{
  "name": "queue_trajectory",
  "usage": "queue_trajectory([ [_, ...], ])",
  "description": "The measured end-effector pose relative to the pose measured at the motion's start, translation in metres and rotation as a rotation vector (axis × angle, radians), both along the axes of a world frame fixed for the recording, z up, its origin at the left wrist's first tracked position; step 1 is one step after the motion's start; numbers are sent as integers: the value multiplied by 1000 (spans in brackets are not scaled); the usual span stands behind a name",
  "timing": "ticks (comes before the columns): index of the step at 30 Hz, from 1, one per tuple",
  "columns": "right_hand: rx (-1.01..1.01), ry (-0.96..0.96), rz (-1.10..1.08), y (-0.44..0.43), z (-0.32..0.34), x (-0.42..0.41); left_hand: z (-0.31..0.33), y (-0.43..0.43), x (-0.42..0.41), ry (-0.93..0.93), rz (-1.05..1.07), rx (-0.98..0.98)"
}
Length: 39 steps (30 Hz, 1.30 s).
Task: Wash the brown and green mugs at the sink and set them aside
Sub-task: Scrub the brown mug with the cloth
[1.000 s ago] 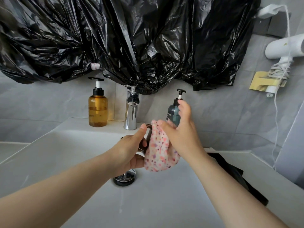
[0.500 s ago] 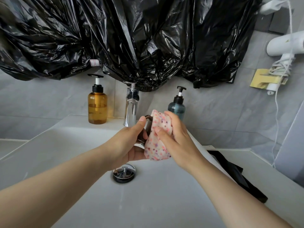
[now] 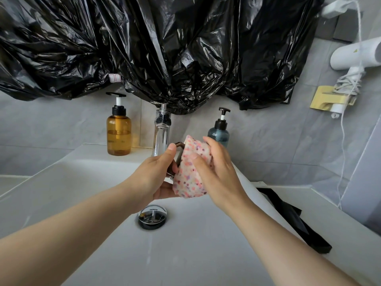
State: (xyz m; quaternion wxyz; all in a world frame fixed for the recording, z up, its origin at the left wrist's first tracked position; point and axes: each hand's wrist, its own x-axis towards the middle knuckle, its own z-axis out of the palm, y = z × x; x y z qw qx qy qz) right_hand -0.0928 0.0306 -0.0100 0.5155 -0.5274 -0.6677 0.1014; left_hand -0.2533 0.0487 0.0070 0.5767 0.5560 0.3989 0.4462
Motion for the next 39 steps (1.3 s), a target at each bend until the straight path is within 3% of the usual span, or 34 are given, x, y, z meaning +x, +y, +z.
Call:
queue_trajectory([
  [9,77,-56,-105,-1,-6,-9,1,-10,6,-23,-48,29],
  [19,129,207,-95,5,-2,-11,4,-15,7,-1,-86,78],
  [28,-59,471,7,8,6,-2,1,-10,4,-5,-90,9],
  [35,-51,479,165,6,10,6,7,-8,-2,-229,-153,-78],
  [39,33,336,112,1,4,0,8,-5,-2,-234,-104,-41],
])
